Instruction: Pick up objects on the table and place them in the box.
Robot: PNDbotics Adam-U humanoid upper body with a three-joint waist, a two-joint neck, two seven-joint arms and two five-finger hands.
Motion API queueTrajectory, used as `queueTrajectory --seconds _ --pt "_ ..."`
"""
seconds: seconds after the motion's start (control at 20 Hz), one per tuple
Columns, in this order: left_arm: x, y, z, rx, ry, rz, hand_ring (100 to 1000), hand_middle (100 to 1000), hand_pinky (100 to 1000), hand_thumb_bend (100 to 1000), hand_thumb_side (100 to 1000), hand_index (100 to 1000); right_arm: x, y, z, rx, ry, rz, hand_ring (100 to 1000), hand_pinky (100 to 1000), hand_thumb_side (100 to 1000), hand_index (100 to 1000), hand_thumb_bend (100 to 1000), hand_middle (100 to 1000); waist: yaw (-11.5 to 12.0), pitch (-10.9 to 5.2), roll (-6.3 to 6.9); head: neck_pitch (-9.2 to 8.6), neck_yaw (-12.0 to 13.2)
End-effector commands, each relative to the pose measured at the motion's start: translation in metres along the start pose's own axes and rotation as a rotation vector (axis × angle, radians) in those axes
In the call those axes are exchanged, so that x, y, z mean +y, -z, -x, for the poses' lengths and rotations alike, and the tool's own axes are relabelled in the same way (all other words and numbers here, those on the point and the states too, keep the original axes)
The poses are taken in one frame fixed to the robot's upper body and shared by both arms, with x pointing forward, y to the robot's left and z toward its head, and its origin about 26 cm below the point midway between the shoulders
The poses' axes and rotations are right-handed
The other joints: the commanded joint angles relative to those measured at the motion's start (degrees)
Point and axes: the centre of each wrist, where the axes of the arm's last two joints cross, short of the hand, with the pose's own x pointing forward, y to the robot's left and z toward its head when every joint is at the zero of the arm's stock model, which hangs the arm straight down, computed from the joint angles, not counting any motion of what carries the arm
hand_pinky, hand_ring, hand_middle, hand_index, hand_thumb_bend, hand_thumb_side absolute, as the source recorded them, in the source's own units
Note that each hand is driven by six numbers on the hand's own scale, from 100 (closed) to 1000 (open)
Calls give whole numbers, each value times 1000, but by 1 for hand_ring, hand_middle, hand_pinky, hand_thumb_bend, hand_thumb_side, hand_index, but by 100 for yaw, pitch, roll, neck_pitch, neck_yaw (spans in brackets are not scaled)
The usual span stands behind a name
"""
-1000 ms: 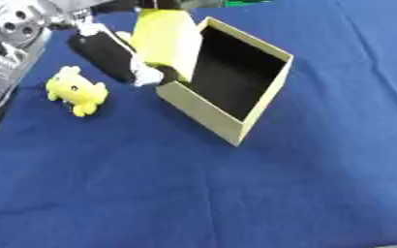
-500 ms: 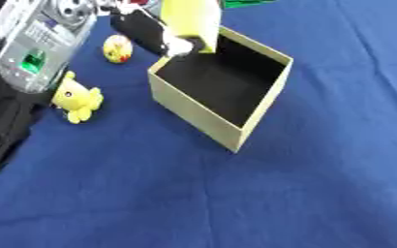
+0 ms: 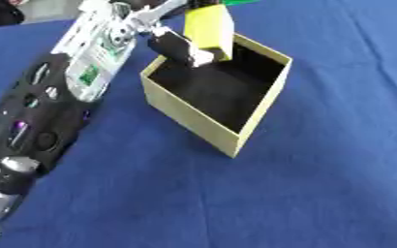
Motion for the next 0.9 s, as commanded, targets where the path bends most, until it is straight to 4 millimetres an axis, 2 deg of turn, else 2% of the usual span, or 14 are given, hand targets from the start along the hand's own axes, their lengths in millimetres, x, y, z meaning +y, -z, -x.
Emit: queueTrajectory --seconds 0.05,0.2,0.3,0.5,0.7,0.9 --pt "3 3 9 3 16 -23 703 596 803 100 396 690 -2 8 -6 -35 4 -3 736 838 836 777 100 691 -33 -106 -23 -67 14" --pt "-8 3 19 9 27 10 745 638 826 227 395 733 -1 8 -6 -36 6 -2 736 838 837 776 100 691 -58 -91 -4 -63 13" --pt "-15 3 24 14 48 34 787 688 859 407 411 798 -2 8 -6 -35 5 -1 736 838 838 776 100 690 -64 -83 7 -53 10" --pt "-17 1 29 30 115 40 862 777 907 719 509 885 -2 7 -6 -31 3 1 734 838 839 776 100 690 -54 -77 13 -22 6" --pt "-14 0 29 71 178 -25 897 815 928 987 609 944 -2 7 -6 -28 2 2 734 838 839 776 100 690 -47 -76 4 3 21" --pt "-12 -1 29 93 195 -94 896 811 921 1000 677 957 -3 6 -6 -26 0 3 734 838 838 775 100 690 -35 -86 -10 31 53"
